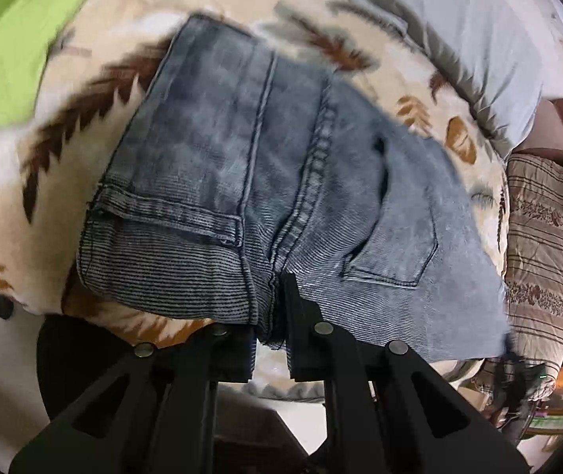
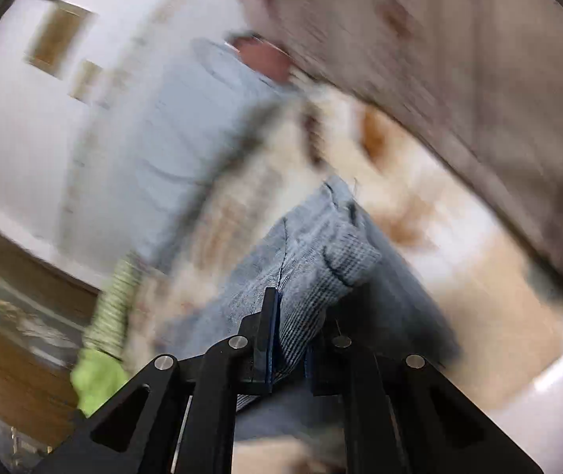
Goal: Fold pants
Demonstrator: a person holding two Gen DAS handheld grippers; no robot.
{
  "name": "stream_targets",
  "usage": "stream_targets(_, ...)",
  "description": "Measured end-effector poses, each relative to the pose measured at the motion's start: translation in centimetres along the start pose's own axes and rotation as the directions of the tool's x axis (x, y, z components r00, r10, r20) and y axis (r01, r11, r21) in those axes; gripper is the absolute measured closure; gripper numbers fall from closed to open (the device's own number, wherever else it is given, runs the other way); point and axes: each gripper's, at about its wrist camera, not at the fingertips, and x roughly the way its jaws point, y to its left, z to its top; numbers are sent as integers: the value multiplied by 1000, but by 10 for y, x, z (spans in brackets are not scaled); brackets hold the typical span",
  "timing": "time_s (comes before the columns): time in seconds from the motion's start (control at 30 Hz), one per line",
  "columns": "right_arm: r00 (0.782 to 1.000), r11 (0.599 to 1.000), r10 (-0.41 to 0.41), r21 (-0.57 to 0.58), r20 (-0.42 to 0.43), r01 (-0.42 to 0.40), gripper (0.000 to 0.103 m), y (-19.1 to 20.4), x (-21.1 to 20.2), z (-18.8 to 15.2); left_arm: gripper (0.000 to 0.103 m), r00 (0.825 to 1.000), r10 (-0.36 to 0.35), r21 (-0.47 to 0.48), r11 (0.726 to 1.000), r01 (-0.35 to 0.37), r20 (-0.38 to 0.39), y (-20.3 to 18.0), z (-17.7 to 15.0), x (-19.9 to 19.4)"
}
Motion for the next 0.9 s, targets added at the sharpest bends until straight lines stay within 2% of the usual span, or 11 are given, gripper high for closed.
stream_targets(0.1,998,997,-50,63,-38,52,88,-28,12,-19,91,1000,-15,-4,1000,15,-4,5,1,0)
stream_targets(0.23,998,993,-56,99,-9,57,82,-34,-7,-25,86,1000,-11,62,998,12,-9,2,-2,-8)
stream_targets(0.33,988,989,-134,71,77,129,72,-22,-41,-23,82,1000,-29,161,987,27,9,2,-10,-27)
stream_targets(0.47,976,986,-145,-55,165,156,67,11,-67,-16,77,995,-68,221,974,51,68,21,-10,-65)
stream_targets(0.5,978,984,-136,-96,160,153,64,25,-62,-13,67,993,-63,207,978,40,104,27,-3,-75)
stream_targets(0.53,984,980,-114,-146,135,134,61,43,-52,-11,51,990,-50,191,981,24,132,33,5,-80)
stream_targets(0.6,998,966,-51,-254,24,55,48,87,-13,-10,41,983,-7,153,988,-22,184,42,26,-85)
stream_targets(0.67,996,945,-5,-326,-90,-25,48,123,27,-17,41,985,9,128,991,-31,172,47,53,-76)
stream_targets(0.73,977,913,9,-397,-212,-95,48,165,78,-25,41,992,9,111,994,-23,124,50,75,-59)
stream_targets(0.83,941,855,-20,-493,-338,-159,47,228,161,-41,41,998,10,92,996,-15,56,52,100,-36)
stream_targets(0.9,924,828,-63,-536,-377,-162,47,255,209,-50,41,1000,-15,91,996,14,17,52,105,-26)
